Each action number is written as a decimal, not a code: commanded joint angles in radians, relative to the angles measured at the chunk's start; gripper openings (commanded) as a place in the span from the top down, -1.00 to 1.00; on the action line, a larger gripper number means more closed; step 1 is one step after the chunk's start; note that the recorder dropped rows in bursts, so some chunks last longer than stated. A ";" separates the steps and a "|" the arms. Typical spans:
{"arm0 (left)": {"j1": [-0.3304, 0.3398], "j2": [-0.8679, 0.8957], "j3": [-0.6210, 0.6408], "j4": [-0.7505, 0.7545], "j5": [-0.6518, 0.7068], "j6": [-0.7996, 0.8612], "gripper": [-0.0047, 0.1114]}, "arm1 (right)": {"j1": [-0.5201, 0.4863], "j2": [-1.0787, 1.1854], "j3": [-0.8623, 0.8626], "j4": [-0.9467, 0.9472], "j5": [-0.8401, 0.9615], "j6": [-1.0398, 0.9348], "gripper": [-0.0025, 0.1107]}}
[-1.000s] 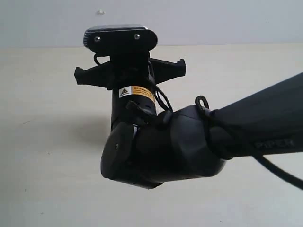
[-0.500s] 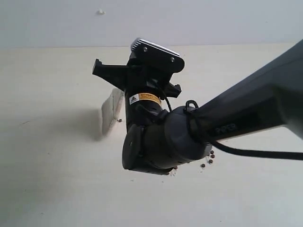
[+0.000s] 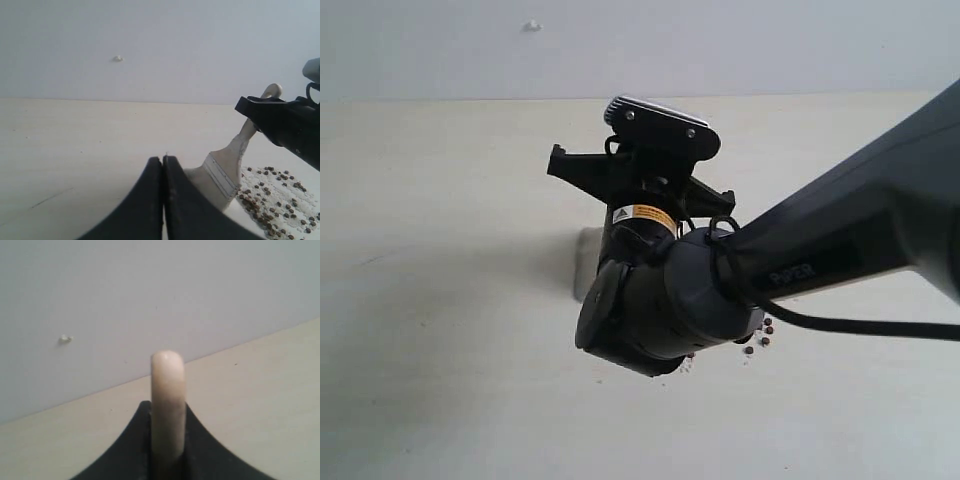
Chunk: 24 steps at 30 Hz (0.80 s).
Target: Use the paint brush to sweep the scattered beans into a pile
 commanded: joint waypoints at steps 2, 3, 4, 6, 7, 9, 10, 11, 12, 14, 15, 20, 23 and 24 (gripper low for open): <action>-0.006 0.001 0.003 -0.001 0.003 0.004 0.92 | -0.006 -0.001 -0.003 0.053 -0.019 -0.138 0.96; -0.006 0.001 0.003 -0.001 0.003 0.004 0.92 | -0.006 -0.001 -0.003 0.064 -0.019 -0.160 0.96; -0.006 0.001 0.003 -0.001 0.003 0.004 0.92 | -0.006 -0.001 -0.003 0.071 -0.019 -0.185 0.96; -0.006 0.001 0.003 -0.001 0.003 0.004 0.92 | -0.006 -0.001 -0.003 0.071 -0.019 -0.231 0.96; -0.006 0.001 0.003 -0.001 0.003 0.004 0.92 | -0.006 -0.001 -0.003 0.071 -0.019 -0.255 0.96; -0.006 0.001 0.003 -0.001 0.003 0.004 0.92 | -0.006 -0.001 -0.003 0.075 -0.019 -0.288 0.96; -0.006 0.001 0.003 -0.001 0.003 0.004 0.92 | -0.006 -0.004 -0.003 0.088 -0.019 -0.309 0.96; -0.006 0.001 0.003 -0.001 0.003 0.004 0.92 | -0.006 -0.006 -0.003 0.095 -0.019 -0.312 0.96; -0.006 0.001 0.003 -0.001 0.003 0.004 0.92 | -0.006 -0.011 -0.003 0.102 -0.019 -0.314 0.96; -0.006 0.001 0.003 -0.001 0.003 0.004 0.92 | -0.006 -0.023 -0.003 0.102 -0.019 -0.319 0.96; -0.006 0.001 0.003 -0.001 0.003 0.004 0.92 | -0.006 -0.029 -0.003 0.102 -0.019 -0.319 0.96; -0.006 0.001 0.003 -0.001 0.003 0.004 0.92 | -0.006 -0.068 -0.003 0.091 -0.019 -0.380 0.96; -0.006 0.001 0.003 -0.001 0.003 0.004 0.92 | -0.006 -0.083 -0.003 0.087 -0.019 -0.404 0.96; -0.006 0.001 0.003 -0.001 0.003 0.004 0.92 | -0.006 -0.087 -0.003 0.087 -0.019 -0.404 0.96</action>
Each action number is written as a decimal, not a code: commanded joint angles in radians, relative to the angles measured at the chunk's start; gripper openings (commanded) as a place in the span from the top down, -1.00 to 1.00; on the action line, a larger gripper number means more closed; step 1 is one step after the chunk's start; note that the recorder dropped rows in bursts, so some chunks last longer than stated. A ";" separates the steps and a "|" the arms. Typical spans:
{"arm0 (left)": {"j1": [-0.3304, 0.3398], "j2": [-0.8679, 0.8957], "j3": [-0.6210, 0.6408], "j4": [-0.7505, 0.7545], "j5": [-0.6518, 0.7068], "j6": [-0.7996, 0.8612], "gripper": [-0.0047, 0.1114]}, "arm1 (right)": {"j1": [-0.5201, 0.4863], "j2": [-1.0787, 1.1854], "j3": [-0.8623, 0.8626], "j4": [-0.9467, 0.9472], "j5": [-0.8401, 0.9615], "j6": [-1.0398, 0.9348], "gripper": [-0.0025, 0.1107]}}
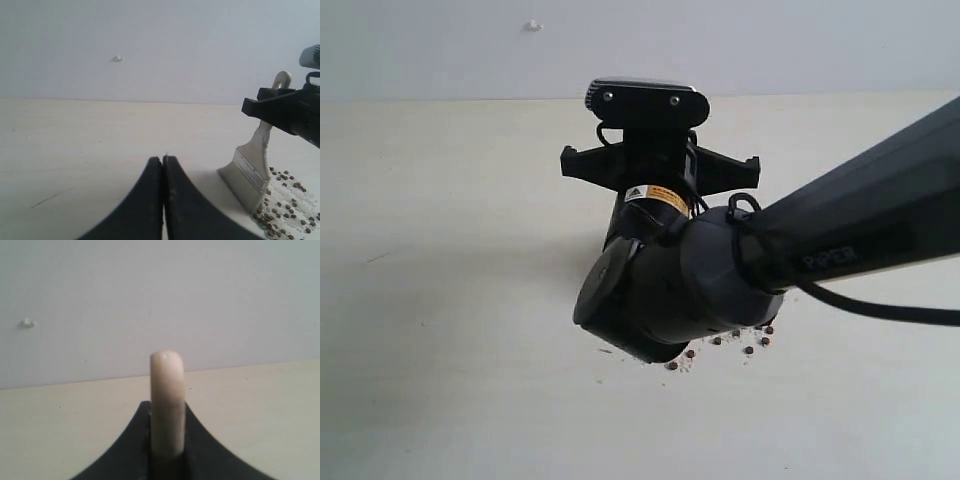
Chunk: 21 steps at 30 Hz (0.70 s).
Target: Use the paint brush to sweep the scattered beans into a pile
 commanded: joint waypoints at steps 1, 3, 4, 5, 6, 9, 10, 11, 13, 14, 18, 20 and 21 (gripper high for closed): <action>-0.006 0.001 0.003 -0.002 0.003 0.004 0.92 | -0.006 -0.027 -0.002 0.000 0.001 -0.042 0.96; -0.006 0.001 0.003 -0.002 0.003 0.004 0.92 | -0.006 -0.029 -0.002 -0.012 0.001 -0.013 0.96; -0.006 0.001 0.003 -0.002 0.003 0.004 0.92 | -0.006 -0.030 -0.002 -0.022 0.001 0.001 0.96; -0.006 0.001 0.003 -0.002 0.003 0.004 0.92 | -0.006 -0.030 -0.002 -0.028 0.001 0.020 0.96; -0.006 0.001 0.003 -0.002 0.003 0.004 0.92 | -0.006 -0.030 -0.002 -0.031 0.001 0.039 0.96; -0.006 0.001 0.003 -0.002 0.003 0.004 0.92 | -0.006 -0.030 -0.002 -0.031 0.001 0.079 0.96; -0.006 0.001 0.003 -0.002 0.003 0.004 0.92 | -0.006 -0.030 -0.002 -0.031 0.001 0.085 0.96; -0.006 0.001 0.003 -0.002 0.003 0.004 0.92 | -0.006 -0.034 -0.002 -0.027 0.001 0.095 0.96; -0.006 0.001 0.003 -0.002 0.003 0.004 0.92 | -0.006 -0.045 0.000 -0.022 0.001 0.105 0.96; -0.006 0.001 0.003 -0.002 0.003 0.004 0.92 | -0.006 -0.052 0.000 -0.019 0.001 0.105 0.96; -0.006 0.001 0.003 -0.002 0.003 0.004 0.92 | -0.006 -0.096 0.000 -0.019 0.001 0.094 0.96; -0.006 0.001 0.003 -0.002 0.003 0.004 0.92 | -0.003 -0.119 0.000 -0.019 0.001 0.094 0.96; -0.006 0.001 0.003 -0.002 0.003 0.004 0.92 | 0.000 -0.128 0.002 -0.017 0.001 0.094 0.96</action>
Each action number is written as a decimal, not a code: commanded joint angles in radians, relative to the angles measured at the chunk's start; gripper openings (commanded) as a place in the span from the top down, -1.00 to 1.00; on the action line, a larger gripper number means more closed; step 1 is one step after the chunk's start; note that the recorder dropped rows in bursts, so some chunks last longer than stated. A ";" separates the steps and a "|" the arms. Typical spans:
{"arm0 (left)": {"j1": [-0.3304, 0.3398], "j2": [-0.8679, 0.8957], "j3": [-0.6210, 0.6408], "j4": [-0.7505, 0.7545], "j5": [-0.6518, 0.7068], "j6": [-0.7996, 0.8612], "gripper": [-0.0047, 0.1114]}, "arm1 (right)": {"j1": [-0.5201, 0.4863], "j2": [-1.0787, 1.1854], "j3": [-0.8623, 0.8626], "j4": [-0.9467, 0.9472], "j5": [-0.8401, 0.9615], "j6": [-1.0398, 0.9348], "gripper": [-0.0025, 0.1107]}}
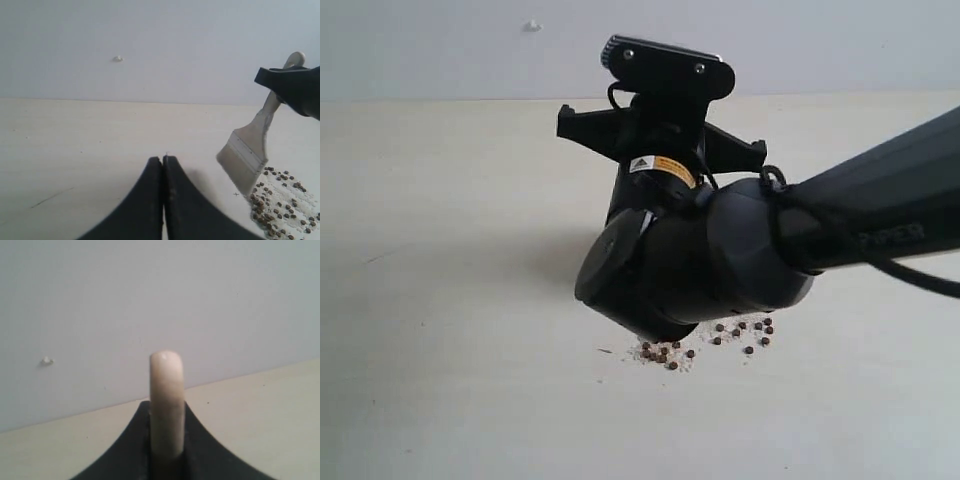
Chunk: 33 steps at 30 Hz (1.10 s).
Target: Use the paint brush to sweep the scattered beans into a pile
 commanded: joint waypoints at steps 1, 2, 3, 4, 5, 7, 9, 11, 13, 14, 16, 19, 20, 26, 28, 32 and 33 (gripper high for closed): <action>-0.006 0.001 0.003 -0.002 0.003 0.004 0.92 | 0.011 -0.063 0.016 -0.012 -0.008 -0.001 0.96; -0.006 0.001 0.003 -0.002 0.003 0.004 0.92 | 0.017 -0.072 0.030 -0.017 -0.008 -0.001 0.96; -0.006 0.001 0.003 -0.002 0.003 0.004 0.92 | 0.023 -0.085 0.052 -0.023 -0.008 0.001 0.96; -0.006 0.001 0.003 -0.002 0.003 0.004 0.92 | 0.033 -0.097 0.079 -0.039 -0.008 0.001 0.96; -0.006 0.001 0.003 -0.002 0.003 0.004 0.92 | 0.038 -0.109 0.111 -0.051 -0.008 0.015 0.96; -0.006 0.001 0.003 -0.002 0.003 0.004 0.92 | 0.046 -0.127 0.169 -0.069 -0.008 0.067 0.96; -0.006 0.001 0.003 -0.002 0.003 0.004 0.92 | 0.046 -0.147 0.235 -0.119 -0.008 0.158 0.96; -0.006 0.001 0.003 -0.002 0.003 0.004 0.92 | 0.046 -0.157 0.293 -0.174 -0.008 0.273 0.96; -0.006 0.001 0.003 -0.002 0.003 0.004 0.92 | 0.046 -0.160 0.337 -0.199 -0.008 0.365 0.96; -0.006 0.001 0.003 -0.002 0.003 0.004 0.92 | 0.046 -0.160 0.353 -0.206 -0.008 0.398 0.96; -0.006 0.001 0.003 -0.002 0.003 0.004 0.92 | 0.046 -0.160 0.378 -0.218 -0.008 0.428 0.96; -0.006 0.001 0.003 -0.002 0.003 0.004 0.92 | 0.046 -0.158 0.400 -0.218 -0.008 0.470 0.96; -0.006 0.001 0.003 -0.002 0.003 0.004 0.92 | 0.046 -0.158 0.405 -0.219 -0.008 0.486 0.96; -0.006 0.001 0.003 -0.002 0.003 0.004 0.92 | 0.046 -0.158 0.410 -0.225 -0.008 0.504 0.96; -0.006 0.001 0.003 -0.002 0.003 0.004 0.92 | 0.046 -0.158 0.410 -0.227 -0.008 0.530 0.96; -0.006 0.001 0.003 -0.002 0.003 0.004 0.92 | 0.066 -0.157 0.410 -0.224 -0.008 0.543 0.96; -0.006 0.001 0.003 -0.002 0.003 0.004 0.92 | 0.077 -0.157 0.410 -0.218 -0.008 0.541 0.96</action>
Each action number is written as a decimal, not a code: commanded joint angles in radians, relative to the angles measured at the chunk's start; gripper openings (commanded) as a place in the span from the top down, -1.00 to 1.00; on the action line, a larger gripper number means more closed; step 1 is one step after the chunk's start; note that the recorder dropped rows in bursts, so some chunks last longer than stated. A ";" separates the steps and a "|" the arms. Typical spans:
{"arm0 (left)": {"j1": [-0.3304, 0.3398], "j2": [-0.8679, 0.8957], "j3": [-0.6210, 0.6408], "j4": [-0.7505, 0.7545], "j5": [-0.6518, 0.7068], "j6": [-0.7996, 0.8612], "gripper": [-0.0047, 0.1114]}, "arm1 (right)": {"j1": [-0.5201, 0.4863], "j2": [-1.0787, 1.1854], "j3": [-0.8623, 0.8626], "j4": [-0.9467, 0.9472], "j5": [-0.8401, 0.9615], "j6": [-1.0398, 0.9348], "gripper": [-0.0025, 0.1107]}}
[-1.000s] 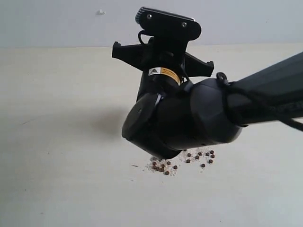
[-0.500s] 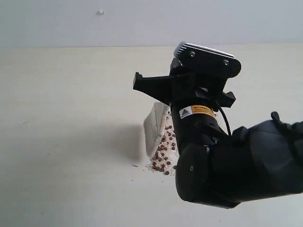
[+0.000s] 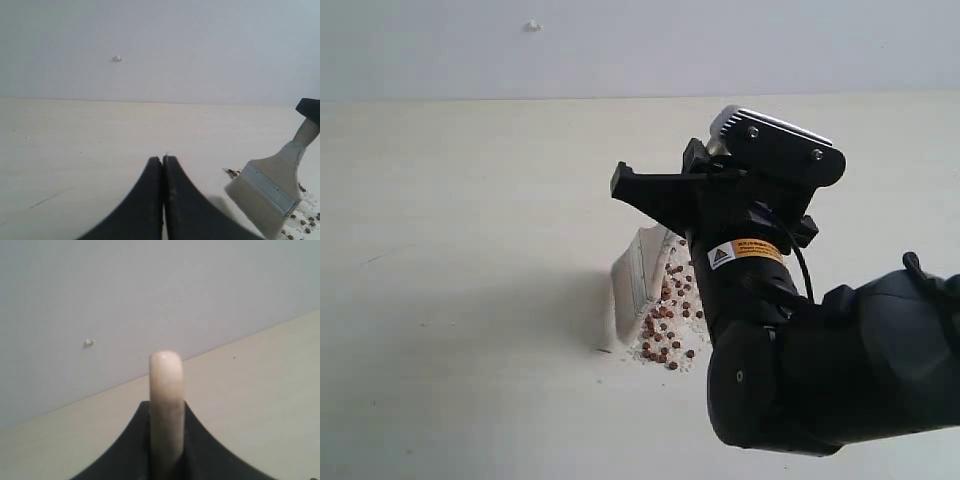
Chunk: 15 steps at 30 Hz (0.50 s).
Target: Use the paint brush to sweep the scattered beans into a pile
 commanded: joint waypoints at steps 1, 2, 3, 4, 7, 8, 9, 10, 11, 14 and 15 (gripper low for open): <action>-0.006 0.001 0.003 0.000 0.003 0.004 0.92 | 0.039 -0.007 0.005 -0.001 -0.010 0.000 0.96; -0.006 0.001 0.003 0.000 0.003 0.004 0.92 | 0.053 -0.007 0.005 0.003 -0.010 0.000 0.96; -0.006 0.001 0.003 0.000 0.003 0.004 0.92 | 0.063 -0.007 0.005 0.003 -0.010 0.000 0.96; -0.006 0.001 0.003 0.000 0.003 0.004 0.92 | 0.075 -0.007 0.005 0.003 -0.010 0.000 0.96; -0.006 0.001 0.003 0.000 0.003 0.004 0.92 | 0.100 -0.007 0.005 0.019 -0.010 -0.006 0.96; -0.006 0.001 0.003 0.000 0.003 0.004 0.92 | 0.102 -0.007 0.005 0.026 -0.010 -0.026 0.96; -0.006 0.001 0.003 0.000 0.003 0.004 0.92 | 0.107 -0.007 0.005 0.046 -0.010 -0.090 0.96; -0.006 0.001 0.003 0.000 0.003 0.004 0.92 | 0.107 -0.007 0.005 0.053 -0.010 -0.120 0.96; -0.006 0.001 0.003 0.000 0.003 0.004 0.92 | 0.107 -0.007 0.005 0.068 -0.010 -0.150 0.96; -0.006 0.001 0.003 0.000 0.003 0.004 0.92 | 0.107 -0.007 0.005 0.098 -0.010 -0.242 0.96; -0.006 0.001 0.003 0.000 0.003 0.004 0.92 | 0.107 -0.007 0.005 0.098 -0.010 -0.264 0.96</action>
